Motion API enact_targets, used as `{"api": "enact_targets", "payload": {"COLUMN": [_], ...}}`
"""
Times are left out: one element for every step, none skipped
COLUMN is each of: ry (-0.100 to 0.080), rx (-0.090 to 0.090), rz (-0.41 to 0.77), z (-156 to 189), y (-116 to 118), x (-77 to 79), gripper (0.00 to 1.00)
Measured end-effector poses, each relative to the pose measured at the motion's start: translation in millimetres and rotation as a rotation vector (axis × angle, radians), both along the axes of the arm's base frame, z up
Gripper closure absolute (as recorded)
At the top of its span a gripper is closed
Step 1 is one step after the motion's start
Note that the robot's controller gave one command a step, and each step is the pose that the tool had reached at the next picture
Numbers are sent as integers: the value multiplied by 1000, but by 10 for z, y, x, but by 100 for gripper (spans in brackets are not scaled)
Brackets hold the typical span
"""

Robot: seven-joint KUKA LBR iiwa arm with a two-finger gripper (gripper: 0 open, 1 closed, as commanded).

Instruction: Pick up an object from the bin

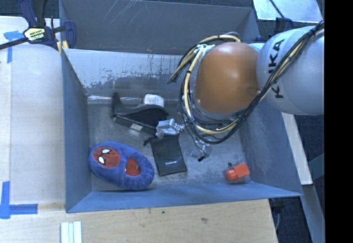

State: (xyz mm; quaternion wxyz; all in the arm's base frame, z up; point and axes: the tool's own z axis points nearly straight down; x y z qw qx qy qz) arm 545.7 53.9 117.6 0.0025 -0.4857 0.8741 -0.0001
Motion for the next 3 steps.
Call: {"api": "enact_targets", "payload": {"ry": [-1, 6, 8], "rx": [-1, -1, 0], "rz": [369, 771, 768], "z": [56, -490, -486], "y": [4, -28, -29], "x": [228, 262, 265], "gripper": [0, 0, 0]}}
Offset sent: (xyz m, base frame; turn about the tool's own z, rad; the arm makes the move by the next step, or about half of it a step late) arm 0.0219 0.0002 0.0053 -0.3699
